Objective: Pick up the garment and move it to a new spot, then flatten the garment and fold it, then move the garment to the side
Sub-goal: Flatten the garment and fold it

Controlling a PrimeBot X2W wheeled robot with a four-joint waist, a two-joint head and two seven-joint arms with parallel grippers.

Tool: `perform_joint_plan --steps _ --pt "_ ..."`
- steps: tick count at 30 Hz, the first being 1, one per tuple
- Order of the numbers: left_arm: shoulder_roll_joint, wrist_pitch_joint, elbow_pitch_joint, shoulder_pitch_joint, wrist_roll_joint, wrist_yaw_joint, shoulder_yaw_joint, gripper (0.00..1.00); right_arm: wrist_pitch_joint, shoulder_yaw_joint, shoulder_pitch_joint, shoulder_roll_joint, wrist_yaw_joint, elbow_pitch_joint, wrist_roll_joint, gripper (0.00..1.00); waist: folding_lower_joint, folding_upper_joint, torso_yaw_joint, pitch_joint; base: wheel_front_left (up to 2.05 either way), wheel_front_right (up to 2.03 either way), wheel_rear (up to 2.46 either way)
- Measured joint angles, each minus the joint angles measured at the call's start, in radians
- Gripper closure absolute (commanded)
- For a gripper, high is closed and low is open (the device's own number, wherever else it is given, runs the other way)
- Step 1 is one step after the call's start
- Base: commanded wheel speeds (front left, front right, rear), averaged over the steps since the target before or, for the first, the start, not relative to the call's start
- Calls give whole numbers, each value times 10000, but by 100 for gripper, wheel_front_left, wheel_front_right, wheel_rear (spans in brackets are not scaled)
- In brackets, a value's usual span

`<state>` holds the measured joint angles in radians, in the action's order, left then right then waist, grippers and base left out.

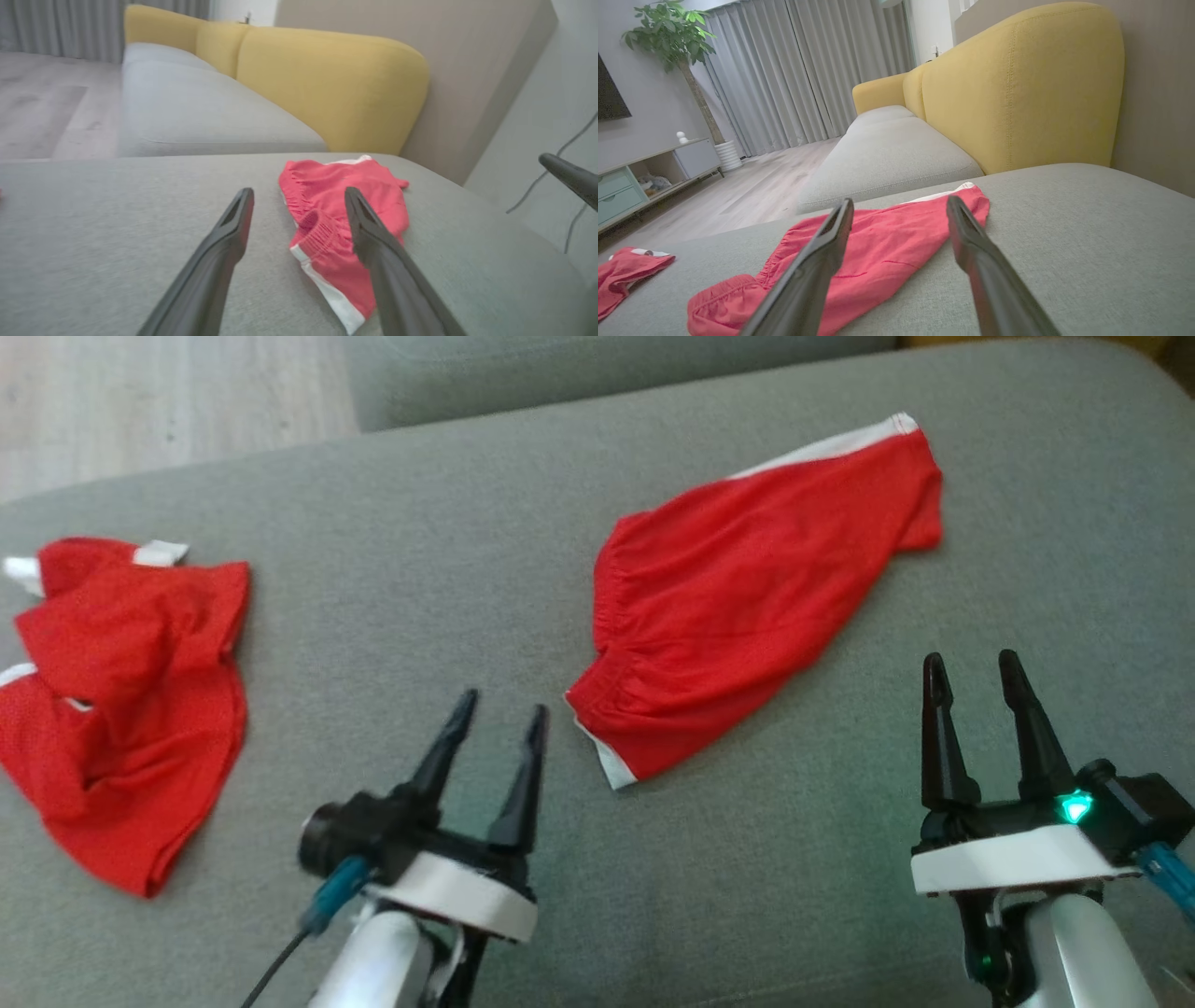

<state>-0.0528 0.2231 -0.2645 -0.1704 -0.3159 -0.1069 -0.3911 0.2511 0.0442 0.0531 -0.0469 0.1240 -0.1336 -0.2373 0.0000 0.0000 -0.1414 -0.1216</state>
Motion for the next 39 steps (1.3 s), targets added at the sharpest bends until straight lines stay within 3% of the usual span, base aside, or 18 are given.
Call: perform_joint_plan --steps 10,14,26,27,28,29,39 --pt "10 -1246 -1618 -1272 -288 -79 -965 0 0 196 105 6 0 211 -201 0 2 0 -592 -835 0 0 0" --pt "8 -1352 -2226 -1630 -332 186 -940 0 0 397 271 6 0 314 -282 0 2 0 -853 -1096 0 0 0" --pt "12 -1394 -3080 -2349 -1028 104 -1070 0 2 485 403 6 0 324 -359 0 1 0 -1409 -1479 0 0 0" --pt "10 -1336 -3076 -2384 -1135 63 -1129 23 0 500 403 6 0 322 -359 0 2 0 -1431 -1476 0 0 0" --pt "8 -1335 -3066 -2404 -1229 19 -1241 87 2 510 403 8 0 318 -357 0 1 0 -1451 -1467 0 0 0" --pt "10 -1325 -3033 -2405 -1300 -8 -1340 100 2 522 403 8 0 318 -357 0 1 0 -1471 -1455 0 0 0" --pt "-230 -995 -1634 -3004 -2010 -176 -2382 100 2 681 409 6 0 272 -508 0 0 0 -1670 -1203 0 0 0"
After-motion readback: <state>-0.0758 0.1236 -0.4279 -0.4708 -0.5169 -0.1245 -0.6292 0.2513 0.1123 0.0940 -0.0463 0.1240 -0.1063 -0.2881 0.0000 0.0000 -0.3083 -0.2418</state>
